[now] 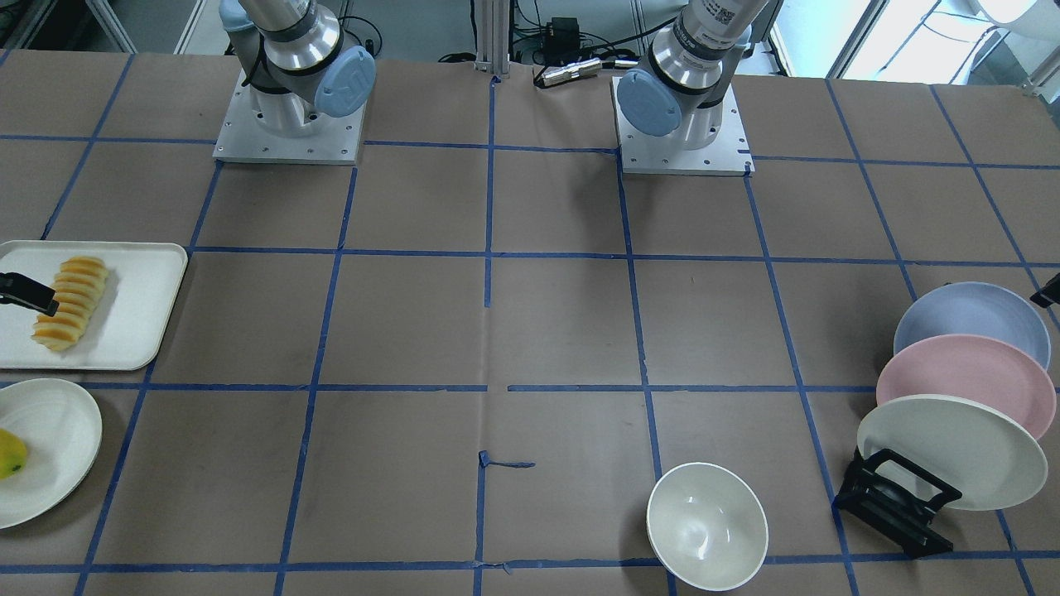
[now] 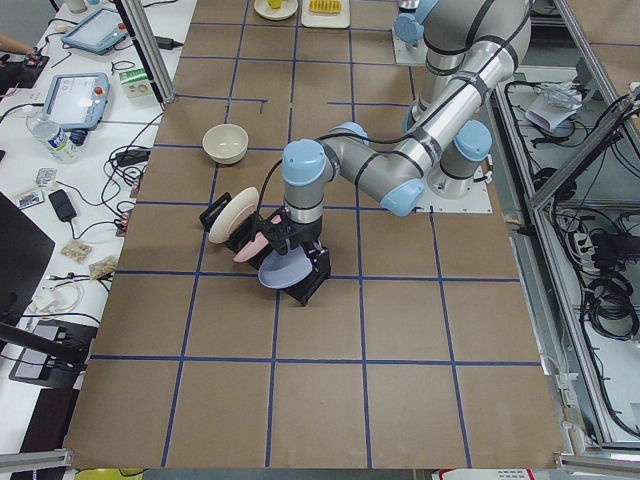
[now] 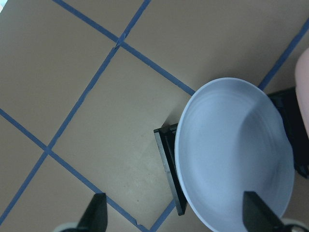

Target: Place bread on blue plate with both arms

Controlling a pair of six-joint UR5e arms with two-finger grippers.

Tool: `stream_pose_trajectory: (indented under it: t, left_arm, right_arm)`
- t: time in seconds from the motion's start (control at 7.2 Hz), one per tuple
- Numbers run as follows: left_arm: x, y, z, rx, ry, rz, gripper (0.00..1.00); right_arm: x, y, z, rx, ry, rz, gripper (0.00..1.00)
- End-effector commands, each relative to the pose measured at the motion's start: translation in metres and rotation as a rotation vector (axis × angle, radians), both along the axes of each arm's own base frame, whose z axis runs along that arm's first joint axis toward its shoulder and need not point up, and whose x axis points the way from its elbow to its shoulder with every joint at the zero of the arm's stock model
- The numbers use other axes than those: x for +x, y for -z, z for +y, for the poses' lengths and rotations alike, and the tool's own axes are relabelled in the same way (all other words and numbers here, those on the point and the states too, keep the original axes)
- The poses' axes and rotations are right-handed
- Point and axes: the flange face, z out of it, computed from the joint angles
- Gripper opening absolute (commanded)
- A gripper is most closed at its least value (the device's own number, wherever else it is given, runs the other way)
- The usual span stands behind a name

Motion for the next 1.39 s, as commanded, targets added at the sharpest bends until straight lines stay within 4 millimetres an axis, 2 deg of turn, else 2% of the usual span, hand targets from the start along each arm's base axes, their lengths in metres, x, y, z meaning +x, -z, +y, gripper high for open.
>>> stream_pose_trajectory:
  t: [0.0,0.14,0.28,0.42,0.56,0.69,0.83,0.97,1.11,1.25]
  left_arm:
    - [0.005,0.030,-0.004,0.028,-0.021,0.036,0.77]
    - [0.005,0.035,-0.004,0.037,-0.025,0.042,0.61]
    - [0.006,0.034,-0.004,0.039,-0.026,0.042,0.41]
    - [0.005,0.037,-0.003,0.048,-0.025,0.049,0.32]
    - [0.004,0.037,-0.001,0.052,-0.025,0.054,0.13]
    - [0.008,0.038,0.004,0.062,-0.032,0.066,0.00]
    - [0.011,0.040,0.007,0.071,-0.040,0.076,0.00]
    - [0.012,0.026,0.008,0.078,-0.041,0.066,0.00]
    - [0.012,0.014,0.012,0.093,-0.042,0.037,0.00]
    - [0.019,-0.005,0.018,0.102,-0.053,0.014,0.00]
  right_arm:
    - [0.005,0.029,0.016,0.065,-0.002,-0.018,1.00]
    - [-0.002,0.032,0.020,0.101,-0.005,0.028,1.00]
    - [-0.004,0.047,0.018,0.120,-0.005,0.018,1.00]
    - [-0.006,0.063,0.016,0.131,-0.005,0.012,1.00]
    - [-0.006,0.068,0.016,0.138,-0.002,0.007,1.00]
    - [-0.006,0.068,0.016,0.137,0.006,0.007,1.00]
    - [-0.006,0.070,0.015,0.140,0.006,0.004,0.79]
    - [-0.005,0.068,0.015,0.130,0.005,-0.005,0.27]
    - [-0.005,0.065,0.015,0.126,0.006,-0.006,0.00]
    - [-0.006,0.060,0.013,0.125,0.005,-0.001,0.00]
